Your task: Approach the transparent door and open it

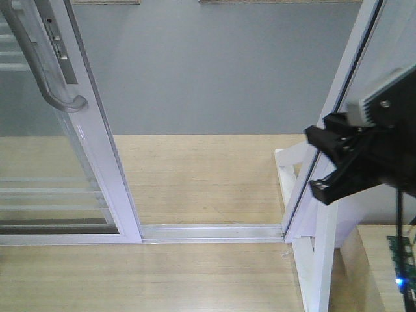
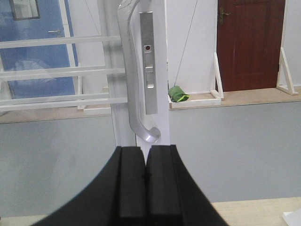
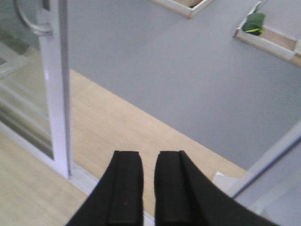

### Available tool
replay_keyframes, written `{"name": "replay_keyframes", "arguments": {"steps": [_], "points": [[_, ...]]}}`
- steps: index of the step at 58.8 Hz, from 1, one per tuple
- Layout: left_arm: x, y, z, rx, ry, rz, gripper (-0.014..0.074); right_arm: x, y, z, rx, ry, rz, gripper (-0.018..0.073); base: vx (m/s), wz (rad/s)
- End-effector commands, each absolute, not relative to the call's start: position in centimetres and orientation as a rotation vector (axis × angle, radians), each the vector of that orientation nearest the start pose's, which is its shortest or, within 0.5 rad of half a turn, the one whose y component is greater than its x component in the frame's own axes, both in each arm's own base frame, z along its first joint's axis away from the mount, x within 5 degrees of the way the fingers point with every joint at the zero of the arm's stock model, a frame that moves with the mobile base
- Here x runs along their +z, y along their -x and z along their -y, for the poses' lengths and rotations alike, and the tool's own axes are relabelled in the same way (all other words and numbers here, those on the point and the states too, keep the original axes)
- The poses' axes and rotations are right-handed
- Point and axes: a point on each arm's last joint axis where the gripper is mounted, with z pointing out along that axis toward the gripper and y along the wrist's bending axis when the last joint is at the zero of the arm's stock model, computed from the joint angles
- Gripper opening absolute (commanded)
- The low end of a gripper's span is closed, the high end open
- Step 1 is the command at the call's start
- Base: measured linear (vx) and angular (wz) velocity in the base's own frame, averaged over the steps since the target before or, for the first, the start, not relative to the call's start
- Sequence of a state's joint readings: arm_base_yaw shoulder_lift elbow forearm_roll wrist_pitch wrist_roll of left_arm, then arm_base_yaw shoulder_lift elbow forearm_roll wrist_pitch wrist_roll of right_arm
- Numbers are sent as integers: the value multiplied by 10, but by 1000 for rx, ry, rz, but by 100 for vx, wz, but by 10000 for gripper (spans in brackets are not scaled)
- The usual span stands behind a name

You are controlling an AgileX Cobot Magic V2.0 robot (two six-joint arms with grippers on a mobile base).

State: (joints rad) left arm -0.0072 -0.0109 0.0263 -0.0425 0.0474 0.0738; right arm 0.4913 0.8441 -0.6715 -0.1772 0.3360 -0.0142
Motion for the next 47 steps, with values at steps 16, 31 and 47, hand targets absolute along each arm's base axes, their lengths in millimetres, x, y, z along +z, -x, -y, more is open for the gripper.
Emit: {"name": "replay_keyframes", "arguments": {"steps": [16,31,47], "points": [[198,-57,0,2,-15,-1481,-6,372,-100,2,-217,192,-1654,-11,0,0],[198,-57,0,2,-15,-1481,-6,306,-72,10,-228,9,-1503,-8,0,0],[198,-57,0,2,-15,-1481,-6,216,-52,7,-208,-6,-1509,-8,0,0]]}}
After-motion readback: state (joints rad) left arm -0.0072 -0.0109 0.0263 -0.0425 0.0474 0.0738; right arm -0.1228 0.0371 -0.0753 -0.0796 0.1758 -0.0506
